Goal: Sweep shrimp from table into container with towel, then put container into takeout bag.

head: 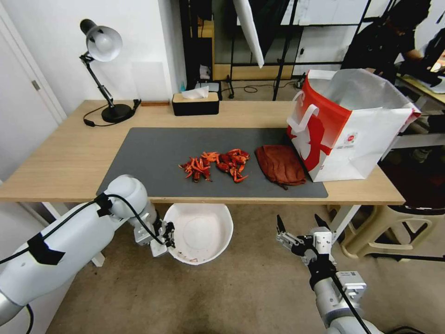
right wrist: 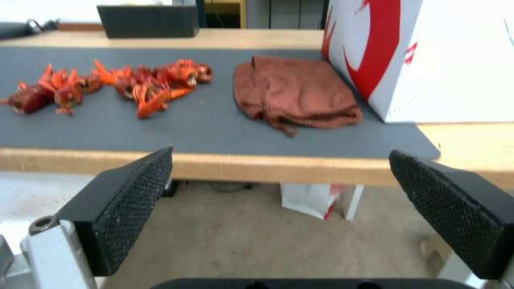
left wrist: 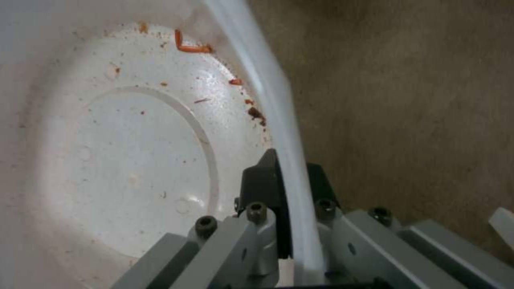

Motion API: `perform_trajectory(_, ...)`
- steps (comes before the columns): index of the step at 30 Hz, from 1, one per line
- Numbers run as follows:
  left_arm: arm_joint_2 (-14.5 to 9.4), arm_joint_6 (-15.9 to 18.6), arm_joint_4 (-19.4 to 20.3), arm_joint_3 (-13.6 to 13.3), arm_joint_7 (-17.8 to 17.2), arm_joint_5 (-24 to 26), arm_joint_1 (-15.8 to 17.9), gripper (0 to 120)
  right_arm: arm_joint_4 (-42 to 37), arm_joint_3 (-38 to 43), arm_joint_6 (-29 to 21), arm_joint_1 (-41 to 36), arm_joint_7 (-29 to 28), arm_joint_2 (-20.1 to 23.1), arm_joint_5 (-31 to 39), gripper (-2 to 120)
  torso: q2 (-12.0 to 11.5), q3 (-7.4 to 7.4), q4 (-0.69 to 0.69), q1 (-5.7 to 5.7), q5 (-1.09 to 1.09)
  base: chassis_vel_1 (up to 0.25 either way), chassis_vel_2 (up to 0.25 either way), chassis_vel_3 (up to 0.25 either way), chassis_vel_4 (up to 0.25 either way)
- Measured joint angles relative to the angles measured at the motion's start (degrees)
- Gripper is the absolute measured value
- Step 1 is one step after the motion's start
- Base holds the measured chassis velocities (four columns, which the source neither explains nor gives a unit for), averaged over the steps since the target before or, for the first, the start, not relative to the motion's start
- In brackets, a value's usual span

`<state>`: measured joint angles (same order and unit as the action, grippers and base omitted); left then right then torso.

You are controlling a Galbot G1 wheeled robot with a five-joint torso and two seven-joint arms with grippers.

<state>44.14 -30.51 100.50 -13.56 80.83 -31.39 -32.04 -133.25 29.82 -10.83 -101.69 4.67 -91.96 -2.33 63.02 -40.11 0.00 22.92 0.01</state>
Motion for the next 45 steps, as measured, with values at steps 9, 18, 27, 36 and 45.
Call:
perform_trajectory(9, 0.90, 0.46, -1.22, -4.33, 0.03, 1.26, 4.88, 0, 0.82, 1.47, 1.08, 3.62, 2.49, 1.06, 2.94, 100, 0.00, 0.00, 0.01, 0.00, 0.00, 0.000, 0.000, 0.000, 0.000)
perform_trajectory(18, 5.95, -0.85, -6.02, -13.25, -0.71, 1.71, 13.87, 0, 2.96, 5.77, 3.74, 10.41, 5.59, 2.50, 9.09, 100, 0.00, 0.00, -0.12, 0.01, -0.02, 0.000, 0.000, 0.000, 0.000)
perform_trajectory(27, 5.29, -1.30, -6.52, -13.30, -0.89, 1.02, 14.90, 0, 9.07, 5.94, 1.78, 16.86, 4.41, 7.54, 12.65, 100, 0.00, 0.01, 0.00, 0.00, -0.01, 0.000, 0.000, 0.000, 0.000)
perform_trajectory(36, 4.41, -1.27, -5.81, -12.23, -0.92, 1.08, 13.23, 0, 13.46, 3.43, -0.95, 22.79, 1.98, 11.62, 14.80, 100, 0.01, 0.01, -0.01, 0.00, 0.00, 0.000, 0.000, 0.000, 0.000)
perform_trajectory(45, 3.44, -1.27, -5.15, -11.34, -1.20, 0.71, 11.72, 0, 16.91, -0.98, -8.51, 30.87, -4.80, 14.55, 13.98, 100, 0.00, 0.00, 0.00, -0.01, -0.01, 0.000, 0.000, 0.000, 0.000)
